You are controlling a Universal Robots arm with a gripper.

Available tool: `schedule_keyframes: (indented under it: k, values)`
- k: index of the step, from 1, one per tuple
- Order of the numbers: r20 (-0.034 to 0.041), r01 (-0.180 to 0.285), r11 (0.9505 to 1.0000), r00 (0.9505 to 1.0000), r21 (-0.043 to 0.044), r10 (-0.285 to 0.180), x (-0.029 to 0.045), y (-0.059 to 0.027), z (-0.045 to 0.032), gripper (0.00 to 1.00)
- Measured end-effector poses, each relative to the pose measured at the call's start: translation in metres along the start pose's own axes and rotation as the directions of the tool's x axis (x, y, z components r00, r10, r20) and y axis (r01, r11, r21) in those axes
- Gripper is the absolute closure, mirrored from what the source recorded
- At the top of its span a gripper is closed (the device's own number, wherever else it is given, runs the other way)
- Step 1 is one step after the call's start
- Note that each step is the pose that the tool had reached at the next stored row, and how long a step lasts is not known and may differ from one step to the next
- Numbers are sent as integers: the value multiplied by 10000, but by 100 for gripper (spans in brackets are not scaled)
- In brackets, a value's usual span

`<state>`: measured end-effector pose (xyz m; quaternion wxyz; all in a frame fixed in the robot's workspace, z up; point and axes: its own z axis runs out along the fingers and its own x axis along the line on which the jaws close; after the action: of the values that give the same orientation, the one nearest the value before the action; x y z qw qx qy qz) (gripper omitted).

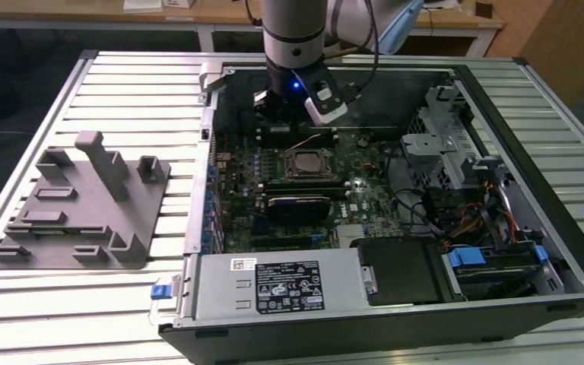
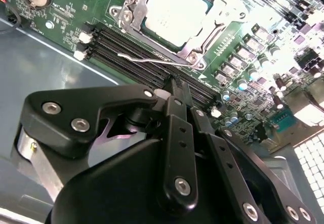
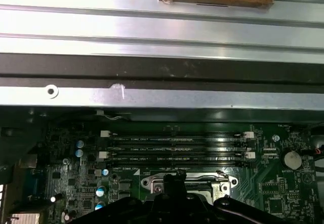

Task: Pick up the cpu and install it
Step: 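Install the first cpu locking lever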

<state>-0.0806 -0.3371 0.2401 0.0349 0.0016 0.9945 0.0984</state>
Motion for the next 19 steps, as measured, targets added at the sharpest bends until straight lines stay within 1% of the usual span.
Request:
schedule_keyframes:
  k: [4,10,11,13,16,18,19]
  values:
    - [44,-207,9998,9998,82,207,-3,-2,11,89]
    - [161,-536,9981,9985,290,531,-5,-7,32,89]
    - [174,-573,9979,9982,309,568,-9,-8,39,89]
    - [211,-632,9975,9978,316,626,-13,-11,54,89]
    - [326,-722,9969,9969,326,711,-14,-15,72,89]
    - [430,-742,9967,9964,324,728,-13,-17,80,89]
    - [495,-748,9967,9961,319,732,-14,-17,85,89]
